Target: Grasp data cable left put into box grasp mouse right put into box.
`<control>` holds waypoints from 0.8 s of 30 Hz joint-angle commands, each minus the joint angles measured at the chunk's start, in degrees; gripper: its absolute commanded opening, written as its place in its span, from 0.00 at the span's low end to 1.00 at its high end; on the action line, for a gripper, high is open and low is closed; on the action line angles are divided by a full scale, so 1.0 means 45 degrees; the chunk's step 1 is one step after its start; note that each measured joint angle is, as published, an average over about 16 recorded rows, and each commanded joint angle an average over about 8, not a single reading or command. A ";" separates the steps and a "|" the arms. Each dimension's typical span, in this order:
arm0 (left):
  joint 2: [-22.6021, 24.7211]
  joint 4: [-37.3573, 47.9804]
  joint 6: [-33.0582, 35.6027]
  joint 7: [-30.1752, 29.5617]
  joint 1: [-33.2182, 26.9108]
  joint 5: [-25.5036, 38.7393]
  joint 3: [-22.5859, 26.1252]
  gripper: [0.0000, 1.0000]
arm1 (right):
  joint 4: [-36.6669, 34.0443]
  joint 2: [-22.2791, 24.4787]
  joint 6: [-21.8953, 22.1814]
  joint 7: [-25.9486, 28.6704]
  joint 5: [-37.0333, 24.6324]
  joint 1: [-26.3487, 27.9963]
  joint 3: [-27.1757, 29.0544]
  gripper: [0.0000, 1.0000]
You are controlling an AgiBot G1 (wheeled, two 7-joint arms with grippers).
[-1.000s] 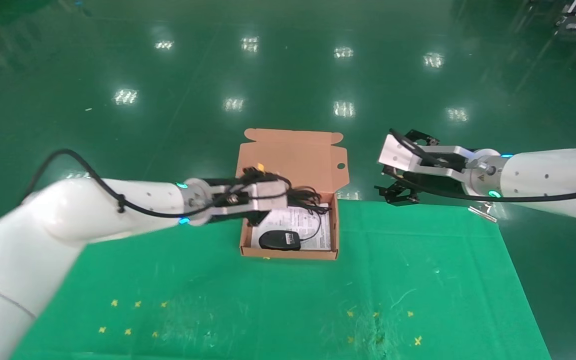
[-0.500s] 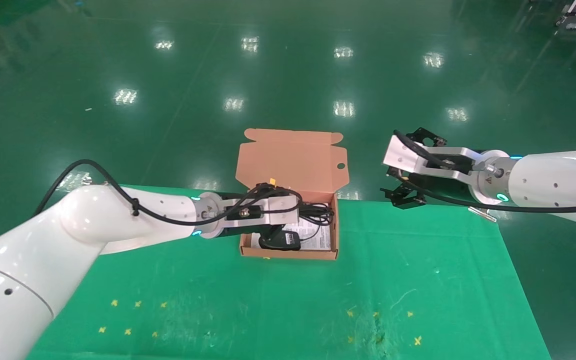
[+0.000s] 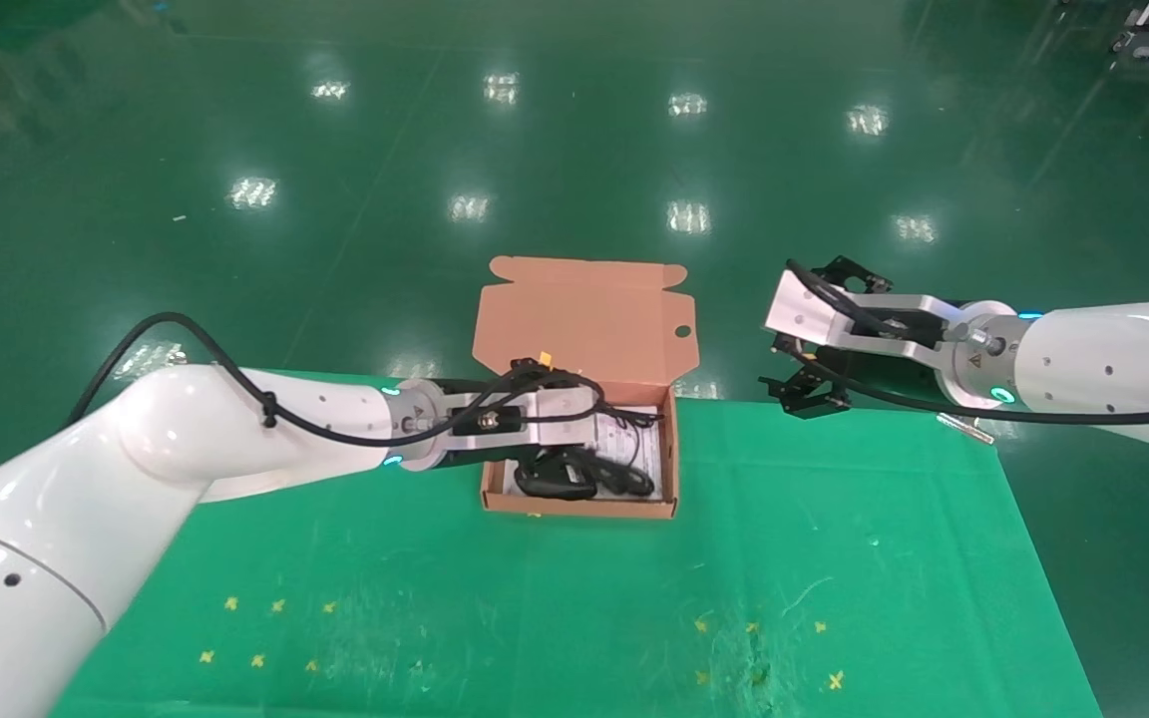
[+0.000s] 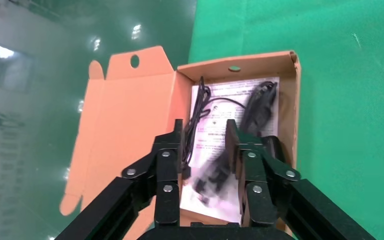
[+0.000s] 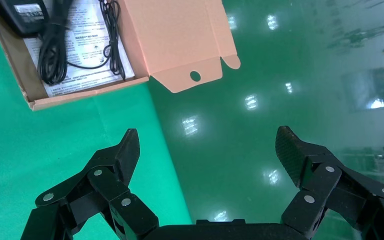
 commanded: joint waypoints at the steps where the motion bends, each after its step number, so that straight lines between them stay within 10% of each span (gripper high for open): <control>1: -0.0085 -0.0150 0.0020 -0.0037 0.0041 -0.0074 0.0020 1.00 | 0.0011 0.0006 0.0051 0.0012 0.0027 0.0022 0.0036 1.00; 13: -0.0600 -0.0220 -0.0477 -0.0540 -0.1253 -0.0154 -0.0272 1.00 | 0.0229 -0.0040 -0.0616 -0.0603 -0.0703 0.1012 0.0082 1.00; 24: -0.1936 -0.1494 0.1066 -0.1407 -0.0275 -0.1890 -0.1269 1.00 | 0.0546 0.0372 -0.2300 -0.1227 0.1469 -0.0316 0.1863 1.00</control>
